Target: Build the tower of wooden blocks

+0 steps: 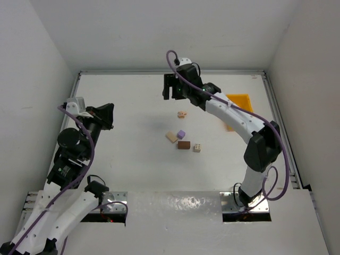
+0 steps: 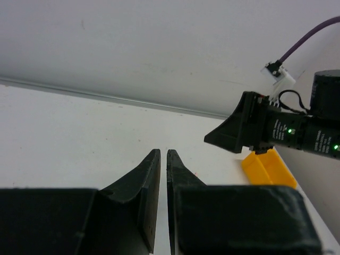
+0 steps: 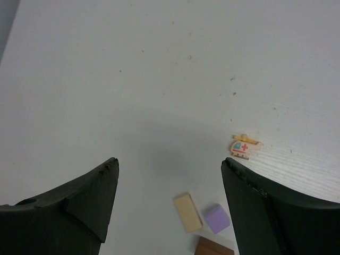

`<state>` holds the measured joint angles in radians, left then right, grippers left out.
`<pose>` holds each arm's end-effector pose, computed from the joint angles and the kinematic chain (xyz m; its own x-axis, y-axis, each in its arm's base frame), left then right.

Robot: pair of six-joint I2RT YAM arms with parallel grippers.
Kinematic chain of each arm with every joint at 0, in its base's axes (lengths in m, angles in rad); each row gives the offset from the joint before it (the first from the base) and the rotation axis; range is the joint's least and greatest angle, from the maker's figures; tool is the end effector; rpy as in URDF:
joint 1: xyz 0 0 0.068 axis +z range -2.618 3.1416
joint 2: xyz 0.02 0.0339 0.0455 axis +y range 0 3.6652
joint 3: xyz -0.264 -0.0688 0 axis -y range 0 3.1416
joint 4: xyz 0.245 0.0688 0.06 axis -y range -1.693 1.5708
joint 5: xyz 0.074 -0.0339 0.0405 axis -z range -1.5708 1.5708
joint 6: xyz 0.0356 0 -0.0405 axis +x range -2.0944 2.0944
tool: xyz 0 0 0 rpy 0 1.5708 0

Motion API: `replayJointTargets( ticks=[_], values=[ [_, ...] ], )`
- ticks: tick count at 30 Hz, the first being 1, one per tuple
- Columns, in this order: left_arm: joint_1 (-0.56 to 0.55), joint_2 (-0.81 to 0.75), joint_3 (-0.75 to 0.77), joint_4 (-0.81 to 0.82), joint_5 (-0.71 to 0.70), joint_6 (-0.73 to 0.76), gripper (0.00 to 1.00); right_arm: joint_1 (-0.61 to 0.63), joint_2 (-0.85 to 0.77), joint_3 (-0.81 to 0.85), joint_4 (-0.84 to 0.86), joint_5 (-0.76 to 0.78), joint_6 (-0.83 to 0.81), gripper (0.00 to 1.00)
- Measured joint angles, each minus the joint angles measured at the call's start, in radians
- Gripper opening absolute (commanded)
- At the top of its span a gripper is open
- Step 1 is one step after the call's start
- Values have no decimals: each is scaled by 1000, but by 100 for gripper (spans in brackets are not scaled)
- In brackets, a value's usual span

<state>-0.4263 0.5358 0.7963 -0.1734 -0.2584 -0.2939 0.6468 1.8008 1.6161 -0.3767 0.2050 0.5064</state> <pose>0.1151 -0.0423 0.3788 0.0271 -0.3199 -0.9471 0.1837 0.9329 -0.3099 0.3429 0.2498 0.3266 -0.5910 0.1488 -0.7928 -0.1896 0.9297 0.3158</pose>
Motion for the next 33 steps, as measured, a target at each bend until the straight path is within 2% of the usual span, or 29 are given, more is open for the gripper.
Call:
replayJointTargets(
  ticks=[3, 6, 10, 11, 12, 13, 14, 17, 22, 25, 28, 33],
  values=[
    [0, 17, 0, 2, 0, 1, 8, -43, -1, 31, -6, -67, 26, 74],
    [0, 20, -5, 3, 0, 1, 8, -77, -1, 62, -7, -121, 51, 66],
    [0, -2, -12, 2, -3, 1, 8, -103, -5, 72, -12, -158, 50, 37],
    [0, -8, -12, 3, -3, 1, 9, -103, -14, 52, 3, -161, 37, 21],
    [0, -15, -12, 5, -3, 1, 9, -102, -53, -19, 24, -159, 24, 14],
    [0, -20, -12, 6, -3, 1, 9, -101, -107, -115, 44, -158, 10, 2],
    [0, -22, -12, 8, -3, 1, 9, -101, -161, -201, 43, -154, -10, 0],
    [0, -19, -12, 11, -1, 1, 9, -97, -335, -443, 49, -146, -85, 0],
    [4, -16, -12, 11, 17, 1, 9, -95, -535, -677, 68, -63, -185, 0],
    [16, -16, -12, 11, 38, 0, 9, -95, -602, -805, 90, -34, -195, 0],
    [29, -16, -12, 11, 49, 0, 9, -95, -598, -873, 98, -30, -194, 1],
    [30, -5, -12, 11, 59, 0, 9, -95, -509, -886, 120, -48, -178, 43]
  ],
)
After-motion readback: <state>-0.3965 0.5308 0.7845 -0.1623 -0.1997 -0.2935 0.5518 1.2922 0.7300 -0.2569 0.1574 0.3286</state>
